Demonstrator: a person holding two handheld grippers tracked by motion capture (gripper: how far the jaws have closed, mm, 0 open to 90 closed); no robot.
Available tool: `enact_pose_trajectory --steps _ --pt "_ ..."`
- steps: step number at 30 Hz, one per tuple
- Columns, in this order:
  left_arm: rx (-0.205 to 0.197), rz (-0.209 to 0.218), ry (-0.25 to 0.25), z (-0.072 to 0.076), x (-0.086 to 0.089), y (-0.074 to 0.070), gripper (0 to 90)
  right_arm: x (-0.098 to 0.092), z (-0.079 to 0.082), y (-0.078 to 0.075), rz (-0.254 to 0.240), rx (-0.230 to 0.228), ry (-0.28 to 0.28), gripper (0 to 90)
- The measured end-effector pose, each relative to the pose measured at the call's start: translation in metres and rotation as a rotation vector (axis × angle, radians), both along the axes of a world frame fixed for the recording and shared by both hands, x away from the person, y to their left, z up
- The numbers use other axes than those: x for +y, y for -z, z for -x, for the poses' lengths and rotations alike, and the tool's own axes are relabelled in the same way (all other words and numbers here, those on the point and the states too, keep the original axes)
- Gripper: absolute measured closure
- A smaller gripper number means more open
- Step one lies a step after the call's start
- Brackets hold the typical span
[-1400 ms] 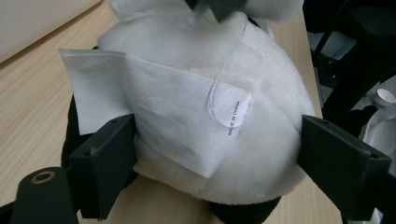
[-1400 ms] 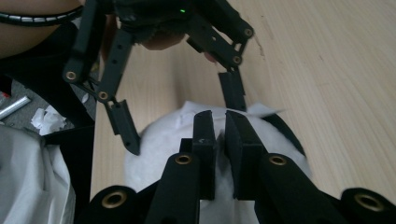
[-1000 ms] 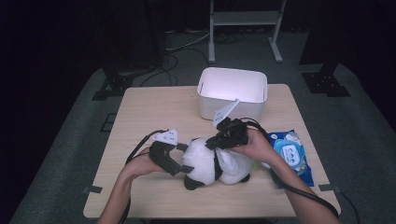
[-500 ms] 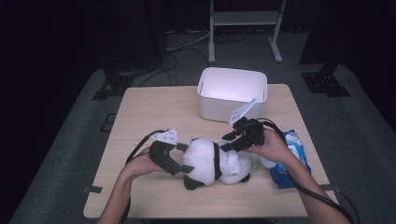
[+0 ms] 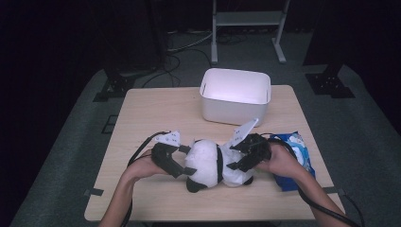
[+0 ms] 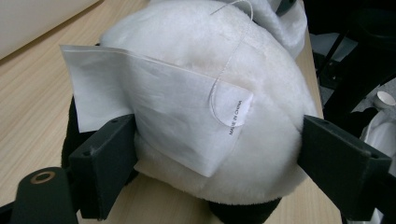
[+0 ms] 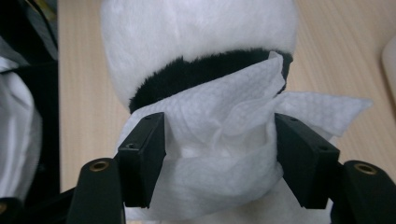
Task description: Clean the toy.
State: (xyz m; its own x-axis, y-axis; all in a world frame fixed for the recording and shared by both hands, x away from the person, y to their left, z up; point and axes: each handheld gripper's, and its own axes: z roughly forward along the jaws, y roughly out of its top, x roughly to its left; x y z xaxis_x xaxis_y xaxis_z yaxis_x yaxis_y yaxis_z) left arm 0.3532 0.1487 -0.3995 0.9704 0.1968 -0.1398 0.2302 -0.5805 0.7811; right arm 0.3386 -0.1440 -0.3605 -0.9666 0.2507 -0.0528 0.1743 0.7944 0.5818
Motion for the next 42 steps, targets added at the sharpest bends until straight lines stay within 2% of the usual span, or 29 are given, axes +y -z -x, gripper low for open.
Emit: enact_pose_trajectory --steps 3,5,8,10,13,18,20,24,28,34,36,38,42 --pt "0.002 -0.003 -0.003 -0.001 0.0 0.0 13.0 0.004 0.007 0.005 0.025 -0.079 0.001 35.3" --pt "0.004 -0.003 -0.005 -0.001 0.0 0.0 13.0 0.007 0.011 0.008 0.032 -0.12 0.007 39.9" --pt "0.007 -0.003 -0.013 -0.001 0.0 0.0 12.9 0.007 0.011 0.008 0.023 -0.127 0.022 49.4" --pt "0.002 -0.008 -0.011 -0.001 0.001 -0.001 13.0 0.007 0.011 0.007 0.013 -0.115 0.019 57.3" --pt "-0.029 -0.006 -0.021 0.0 0.004 -0.005 13.0 0.007 0.008 0.006 0.002 -0.099 0.014 63.3" --pt "-0.048 -0.021 -0.026 0.001 0.005 -0.005 12.7 0.002 -0.007 0.002 -0.059 -0.024 0.043 77.4" --pt "-0.05 -0.044 -0.027 0.001 0.003 -0.003 8.8 0.002 -0.011 0.0 -0.083 -0.003 0.056 80.2" --pt "-0.053 -0.066 -0.019 0.003 0.0 0.001 4.4 0.012 -0.011 -0.008 -0.131 -0.002 0.032 80.6" --pt "-0.061 -0.065 -0.022 0.004 -0.001 0.002 3.6 0.037 -0.006 -0.012 -0.128 -0.01 -0.026 80.5" --pt "-0.06 -0.067 -0.024 0.002 0.0 0.003 3.9 0.074 -0.002 -0.013 -0.147 0.007 -0.103 80.5" --pt "-0.059 -0.069 -0.024 0.002 0.001 0.004 4.3 0.079 -0.001 -0.011 -0.148 0.018 -0.116 80.5" --pt "-0.055 -0.07 -0.027 0.001 0.001 0.004 4.5 0.08 -0.001 -0.01 -0.136 0.009 -0.124 80.5" --pt "-0.052 -0.073 -0.026 0.002 -0.001 0.005 4.6 0.066 -0.003 -0.014 -0.128 0.001 -0.098 80.4"
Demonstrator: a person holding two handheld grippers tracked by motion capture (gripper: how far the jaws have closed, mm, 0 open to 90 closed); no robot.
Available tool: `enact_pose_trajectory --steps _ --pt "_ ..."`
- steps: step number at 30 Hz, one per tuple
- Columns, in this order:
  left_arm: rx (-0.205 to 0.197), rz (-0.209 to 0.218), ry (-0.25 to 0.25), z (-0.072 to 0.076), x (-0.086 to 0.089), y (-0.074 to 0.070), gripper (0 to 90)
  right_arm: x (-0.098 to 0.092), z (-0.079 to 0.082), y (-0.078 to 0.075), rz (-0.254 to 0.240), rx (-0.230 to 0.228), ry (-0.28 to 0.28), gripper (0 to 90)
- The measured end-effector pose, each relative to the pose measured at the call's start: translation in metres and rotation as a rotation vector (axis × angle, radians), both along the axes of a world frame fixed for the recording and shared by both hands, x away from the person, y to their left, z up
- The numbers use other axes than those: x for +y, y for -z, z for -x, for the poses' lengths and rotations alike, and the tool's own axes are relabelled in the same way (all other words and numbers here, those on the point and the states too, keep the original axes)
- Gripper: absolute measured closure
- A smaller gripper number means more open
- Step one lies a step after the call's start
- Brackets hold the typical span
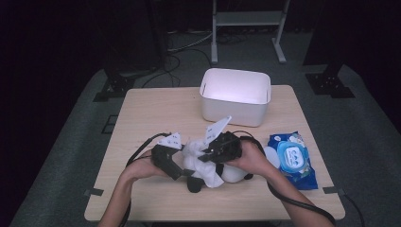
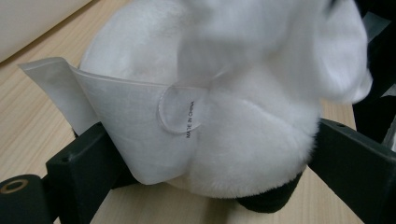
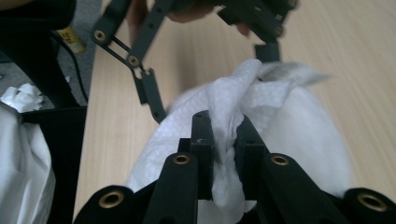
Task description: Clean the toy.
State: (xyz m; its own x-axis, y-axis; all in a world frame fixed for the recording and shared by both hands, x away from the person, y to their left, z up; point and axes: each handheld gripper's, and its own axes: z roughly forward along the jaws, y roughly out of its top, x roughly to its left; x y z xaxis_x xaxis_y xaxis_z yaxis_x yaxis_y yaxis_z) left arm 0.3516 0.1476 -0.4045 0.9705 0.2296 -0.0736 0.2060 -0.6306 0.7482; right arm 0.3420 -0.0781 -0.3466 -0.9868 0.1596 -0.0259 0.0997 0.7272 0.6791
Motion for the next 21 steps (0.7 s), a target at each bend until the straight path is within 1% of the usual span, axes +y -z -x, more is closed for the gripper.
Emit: enact_pose_trajectory --steps 1,2,4,5,7,10,12,13,14,15,16,17,21 --pt "0.0 -0.002 0.001 0.0 -0.001 0.0 4.6 -0.006 -0.001 -0.001 0.002 -0.001 0.015 80.4" --pt "0.002 -0.005 0.002 0.0 -0.001 0.001 4.6 -0.013 -0.003 -0.003 0.014 -0.01 0.027 80.4" --pt "0.0 -0.011 0.005 0.0 -0.002 0.001 4.6 -0.027 -0.007 -0.004 0.038 -0.028 0.073 80.3" --pt "0.002 -0.009 0.003 0.0 -0.002 0.001 4.6 -0.033 -0.009 -0.004 0.042 -0.027 0.093 80.3" --pt "0.005 -0.01 0.004 0.0 -0.002 0.001 4.6 -0.052 -0.017 -0.003 0.052 -0.03 0.153 80.1" --pt "0.004 -0.011 0.005 -0.001 -0.002 0.001 4.7 -0.073 -0.025 0.0 0.052 -0.017 0.221 80.1" --pt "0.009 -0.011 0.003 -0.001 -0.001 0.001 4.7 -0.088 -0.032 0.005 0.041 0.008 0.26 80.1" --pt "0.014 -0.008 0.002 -0.001 -0.001 0.001 4.7 -0.091 -0.034 0.006 0.043 0.012 0.268 80.1" --pt "0.014 -0.005 0.003 -0.001 -0.001 0.0 4.8 -0.095 -0.035 0.009 0.046 0.026 0.279 80.1" --pt "0.018 0.0 0.006 -0.001 -0.001 -0.001 5.0 -0.098 -0.036 0.012 0.039 0.044 0.283 80.1" --pt "0.02 0.005 0.008 -0.001 0.0 -0.001 5.1 -0.099 -0.035 0.015 0.031 0.051 0.278 80.1" --pt "0.023 0.007 0.008 0.0 0.0 -0.003 5.3 -0.099 -0.034 0.016 0.03 0.053 0.279 80.1" --pt "0.027 0.011 0.008 0.002 -0.001 -0.008 5.3 -0.096 -0.027 0.018 0.047 0.036 0.256 80.2"
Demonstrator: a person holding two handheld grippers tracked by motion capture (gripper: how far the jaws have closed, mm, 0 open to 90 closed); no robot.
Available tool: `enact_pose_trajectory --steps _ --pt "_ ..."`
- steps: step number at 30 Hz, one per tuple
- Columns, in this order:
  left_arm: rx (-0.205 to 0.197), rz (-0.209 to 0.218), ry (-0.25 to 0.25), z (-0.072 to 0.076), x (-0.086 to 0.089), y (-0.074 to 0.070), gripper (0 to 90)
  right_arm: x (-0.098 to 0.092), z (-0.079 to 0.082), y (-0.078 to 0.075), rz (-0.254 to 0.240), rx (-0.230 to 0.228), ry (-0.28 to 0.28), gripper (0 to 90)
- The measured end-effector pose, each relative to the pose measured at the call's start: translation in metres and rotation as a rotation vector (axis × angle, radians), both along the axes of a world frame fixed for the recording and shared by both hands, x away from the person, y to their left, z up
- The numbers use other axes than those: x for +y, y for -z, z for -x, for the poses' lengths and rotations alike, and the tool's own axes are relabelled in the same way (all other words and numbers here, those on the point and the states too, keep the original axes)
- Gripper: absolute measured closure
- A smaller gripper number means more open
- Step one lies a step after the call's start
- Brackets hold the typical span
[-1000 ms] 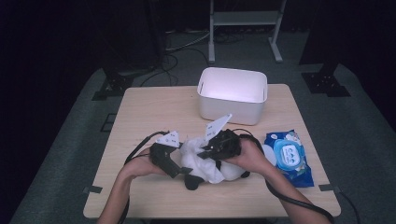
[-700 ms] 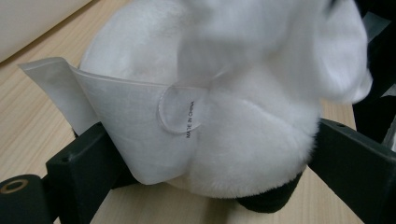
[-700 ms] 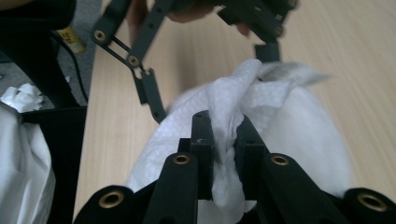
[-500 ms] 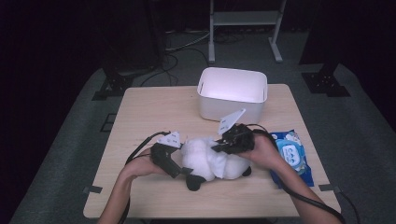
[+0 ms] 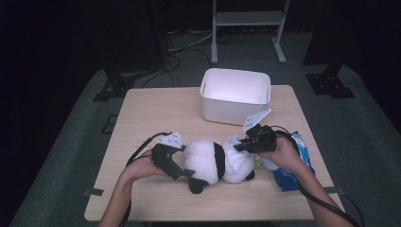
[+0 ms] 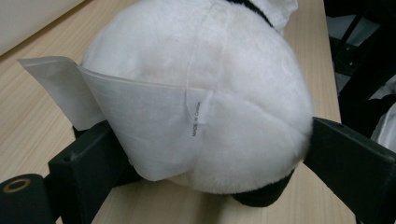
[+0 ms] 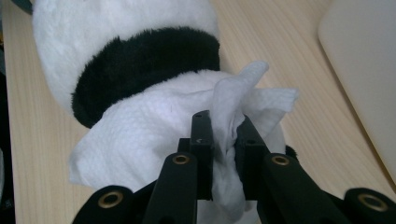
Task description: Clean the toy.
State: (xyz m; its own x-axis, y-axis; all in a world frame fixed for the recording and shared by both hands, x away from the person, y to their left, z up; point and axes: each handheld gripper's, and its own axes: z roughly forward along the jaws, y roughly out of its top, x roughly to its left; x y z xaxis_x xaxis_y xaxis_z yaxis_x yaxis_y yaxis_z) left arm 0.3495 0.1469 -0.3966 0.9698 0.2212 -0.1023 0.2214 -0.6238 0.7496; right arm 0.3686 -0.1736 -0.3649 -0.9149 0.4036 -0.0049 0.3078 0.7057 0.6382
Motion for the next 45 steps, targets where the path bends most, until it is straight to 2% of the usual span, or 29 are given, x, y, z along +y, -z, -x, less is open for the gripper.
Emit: enact_pose_trajectory --steps 8,13,19,22,26,33,38,40,42,45 --pt "0.014 0.026 -0.018 0.002 0.0 -0.011 5.2 -0.001 0.018 0.005 -0.031 0.003 -0.038 80.2" --pt "0.035 0.044 -0.058 0.001 -0.003 -0.013 5.1 0.0 0.03 0.007 -0.043 0.006 -0.072 80.1" --pt "0.053 0.025 -0.055 0.001 -0.01 -0.011 2.4 0.0 0.037 0.009 -0.046 0.02 -0.106 80.1" --pt "0.036 0.007 -0.042 0.004 -0.01 -0.012 7.8 0.0 0.038 0.007 -0.048 0.024 -0.106 80.1" --pt "0.02 0.013 -0.019 0.005 -0.009 -0.012 12.9 0.006 0.036 0.0 -0.074 0.024 -0.118 80.1" --pt "0.006 0.016 0.01 0.009 -0.011 -0.013 13.5 0.045 0.029 -0.015 -0.086 0.004 -0.179 80.1" --pt "-0.001 0.014 0.019 0.01 -0.011 -0.013 13.5 0.066 0.019 -0.022 -0.11 -0.01 -0.193 80.1" --pt "-0.005 0.014 0.022 0.011 -0.011 -0.013 13.5 0.073 0.014 -0.024 -0.117 -0.008 -0.192 80.1" --pt "-0.002 0.01 0.017 0.011 -0.01 -0.013 13.5 0.078 0.011 -0.023 -0.1 0.01 -0.187 79.8" --pt "-0.004 0.011 0.019 0.01 -0.01 -0.013 13.5 0.074 0.006 -0.019 -0.101 0.038 -0.182 79.7"
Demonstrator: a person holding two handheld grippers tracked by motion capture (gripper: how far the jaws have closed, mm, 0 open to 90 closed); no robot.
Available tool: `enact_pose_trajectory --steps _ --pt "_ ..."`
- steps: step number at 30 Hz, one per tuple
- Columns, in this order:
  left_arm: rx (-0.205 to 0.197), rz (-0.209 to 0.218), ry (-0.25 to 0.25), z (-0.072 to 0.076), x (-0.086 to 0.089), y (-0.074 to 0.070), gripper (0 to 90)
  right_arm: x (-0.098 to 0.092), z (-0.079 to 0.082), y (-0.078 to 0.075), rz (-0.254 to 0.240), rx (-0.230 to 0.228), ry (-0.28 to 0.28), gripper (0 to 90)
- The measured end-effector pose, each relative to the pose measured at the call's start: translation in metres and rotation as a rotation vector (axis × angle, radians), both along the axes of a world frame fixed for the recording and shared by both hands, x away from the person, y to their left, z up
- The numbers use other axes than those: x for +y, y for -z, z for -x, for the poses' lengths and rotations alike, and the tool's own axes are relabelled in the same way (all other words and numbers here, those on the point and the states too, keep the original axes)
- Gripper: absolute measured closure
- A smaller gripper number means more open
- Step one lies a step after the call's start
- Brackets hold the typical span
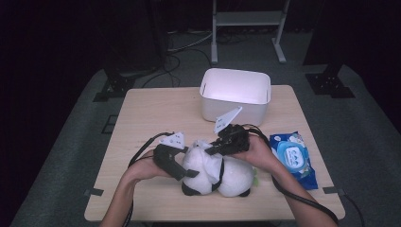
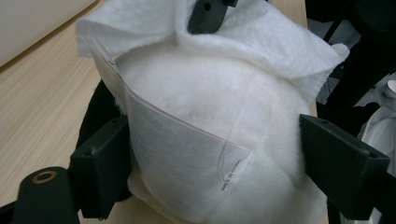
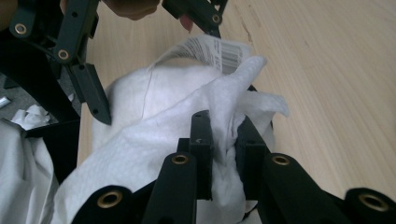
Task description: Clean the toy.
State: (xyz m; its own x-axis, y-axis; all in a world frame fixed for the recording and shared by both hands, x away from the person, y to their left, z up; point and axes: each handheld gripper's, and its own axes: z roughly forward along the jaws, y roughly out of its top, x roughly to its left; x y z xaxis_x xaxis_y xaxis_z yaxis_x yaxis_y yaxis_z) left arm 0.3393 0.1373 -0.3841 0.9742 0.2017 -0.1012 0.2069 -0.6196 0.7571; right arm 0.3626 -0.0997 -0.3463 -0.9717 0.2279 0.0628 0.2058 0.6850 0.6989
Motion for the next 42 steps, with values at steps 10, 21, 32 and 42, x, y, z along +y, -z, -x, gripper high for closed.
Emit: enact_pose_trajectory --steps 10,21,32,42 --pt "0.004 -0.005 0.0 0.001 -0.001 -0.001 13.5 -0.049 0.003 0.016 0.055 0.025 0.078 79.1" --pt "0.025 -0.019 -0.012 0.002 -0.003 -0.005 9.3 -0.066 0.018 0.027 0.009 0.031 0.082 79.1" --pt "0.104 -0.053 -0.063 -0.011 -0.013 -0.002 0.0 -0.06 0.018 0.027 0.02 0.007 0.068 79.1" --pt "0.123 -0.071 -0.069 -0.014 -0.017 0.005 4.5 -0.041 0.014 0.03 0.031 0.02 0.035 79.3"
